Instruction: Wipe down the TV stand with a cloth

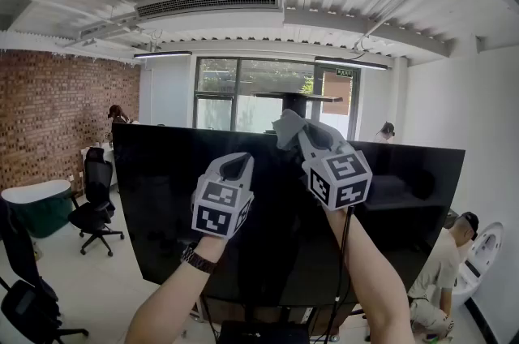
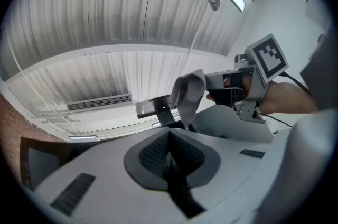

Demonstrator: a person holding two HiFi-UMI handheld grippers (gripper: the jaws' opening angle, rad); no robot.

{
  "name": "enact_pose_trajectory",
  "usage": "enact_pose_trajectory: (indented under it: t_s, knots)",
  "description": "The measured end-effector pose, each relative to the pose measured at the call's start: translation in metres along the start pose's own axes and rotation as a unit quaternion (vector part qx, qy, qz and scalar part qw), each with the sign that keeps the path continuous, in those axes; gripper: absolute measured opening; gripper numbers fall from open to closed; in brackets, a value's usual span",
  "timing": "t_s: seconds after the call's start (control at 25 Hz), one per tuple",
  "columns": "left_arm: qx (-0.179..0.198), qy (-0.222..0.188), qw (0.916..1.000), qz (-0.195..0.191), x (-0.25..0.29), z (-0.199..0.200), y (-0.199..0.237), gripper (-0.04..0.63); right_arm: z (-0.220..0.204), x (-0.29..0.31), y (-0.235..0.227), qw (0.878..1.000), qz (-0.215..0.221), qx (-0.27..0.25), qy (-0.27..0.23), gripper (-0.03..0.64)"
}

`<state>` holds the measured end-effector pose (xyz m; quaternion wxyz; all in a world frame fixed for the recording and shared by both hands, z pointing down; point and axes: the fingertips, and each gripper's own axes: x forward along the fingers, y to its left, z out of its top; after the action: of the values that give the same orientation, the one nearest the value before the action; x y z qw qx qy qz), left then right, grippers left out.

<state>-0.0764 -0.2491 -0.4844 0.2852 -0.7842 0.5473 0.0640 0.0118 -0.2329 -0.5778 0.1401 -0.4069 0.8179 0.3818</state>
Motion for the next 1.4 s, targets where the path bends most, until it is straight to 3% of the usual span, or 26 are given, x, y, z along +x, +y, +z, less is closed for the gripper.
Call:
enact_pose_trajectory:
  t_s: [0.16,0.28,0.52,0.88,0.96,1.08,1.2,1.28,1.4]
  knots:
    - [-0.017,-0.053,0.9984,0.009,0.007,0.016,0.028,0.026,-0.012,0.068,0.025,0.998,0.036,-0.035,0.042,0.006]
    - [-0.024,-0.053,0.9982,0.011,0.011,0.013,0.04,0.026,-0.029,0.106,0.035,0.991,0.04,-0.092,0.083,0.006]
    - [-0.043,-0.066,0.9968,-0.016,0.036,0.006,0.035,0.026,-0.072,0.111,-0.017,0.967,0.005,-0.17,0.187,0.006]
    - [-0.044,-0.045,0.9964,-0.057,0.062,-0.018,0.003,0.026,-0.104,0.038,-0.169,0.949,-0.121,-0.141,0.255,0.006]
    - [-0.046,-0.044,0.9961,-0.061,0.061,-0.015,-0.005,0.026,-0.098,0.01,-0.191,0.954,-0.137,-0.113,0.241,0.006]
    - [-0.046,-0.033,0.9955,-0.077,0.036,-0.021,-0.027,0.026,-0.066,-0.043,-0.151,0.982,-0.1,-0.059,0.151,0.006]
    - [-0.044,-0.011,0.9959,-0.079,-0.021,-0.053,-0.052,0.026,-0.057,-0.121,-0.044,0.995,-0.042,-0.038,0.082,0.006]
    - [-0.046,0.009,0.9968,-0.065,-0.056,-0.091,-0.066,0.026,-0.084,-0.171,0.018,0.997,-0.027,-0.003,0.066,0.006]
    - [-0.07,0.053,0.9947,-0.052,-0.079,-0.173,-0.098,0.026,-0.17,-0.226,0.063,0.994,-0.027,0.047,0.09,0.006]
